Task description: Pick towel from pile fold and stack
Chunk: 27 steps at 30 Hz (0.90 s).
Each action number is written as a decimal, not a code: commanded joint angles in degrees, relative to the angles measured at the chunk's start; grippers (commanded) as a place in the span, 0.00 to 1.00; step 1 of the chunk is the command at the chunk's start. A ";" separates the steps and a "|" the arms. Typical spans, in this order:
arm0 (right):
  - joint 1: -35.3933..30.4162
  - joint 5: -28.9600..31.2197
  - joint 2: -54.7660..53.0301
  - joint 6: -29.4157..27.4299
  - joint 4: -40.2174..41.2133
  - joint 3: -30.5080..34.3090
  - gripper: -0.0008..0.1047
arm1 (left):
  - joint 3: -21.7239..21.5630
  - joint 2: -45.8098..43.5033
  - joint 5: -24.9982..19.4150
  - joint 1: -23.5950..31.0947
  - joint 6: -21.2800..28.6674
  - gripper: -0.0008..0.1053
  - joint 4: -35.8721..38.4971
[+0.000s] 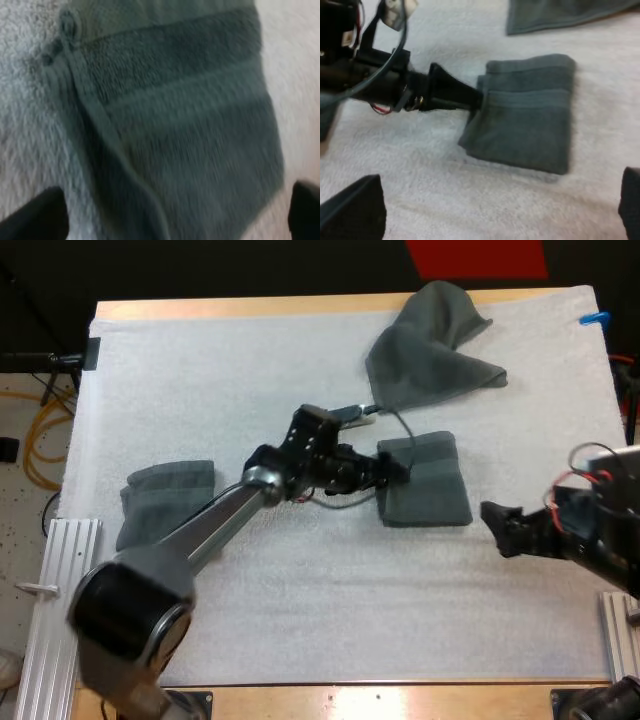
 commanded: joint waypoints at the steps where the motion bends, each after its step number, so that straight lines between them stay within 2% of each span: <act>1: 0.08 0.89 -0.90 0.39 1.26 -0.50 0.87 | -1.54 1.07 -0.13 -0.47 -1.23 0.81 2.23; 4: 0.08 1.69 -2.46 0.73 2.23 -0.50 0.87 | -4.82 4.03 -0.47 -0.93 -1.22 0.81 6.59; 8: 0.08 3.47 -3.11 0.72 2.99 -0.50 0.87 | -7.41 6.63 1.07 -2.21 -1.78 0.80 8.16; 10: 0.08 3.78 -3.11 0.72 3.65 -0.50 0.87 | -8.28 8.08 2.70 -3.40 -3.34 0.74 8.14; 11: 0.08 3.78 -3.11 0.72 3.74 -0.50 0.87 | -8.55 8.28 1.79 -3.67 -3.35 0.72 8.40; 17: 0.08 3.78 -3.11 0.72 3.76 -0.50 0.87 | -9.30 8.46 2.12 -5.03 -4.05 0.46 8.44; 19: 0.08 3.78 -3.11 0.72 3.76 -0.50 0.87 | -9.30 8.46 2.12 -5.09 -4.04 0.27 8.44; 20: 0.08 3.78 -3.11 0.72 3.76 -0.50 0.87 | -9.30 8.46 2.12 -5.09 -4.04 0.21 8.44; 22: 0.08 3.78 -3.11 0.72 3.76 -0.50 0.87 | -9.30 8.46 2.50 -5.09 -3.66 0.00 8.44; 27: 0.08 3.97 -3.11 0.72 3.76 -0.50 0.87 | -9.59 7.90 3.32 -4.58 0.33 0.01 8.43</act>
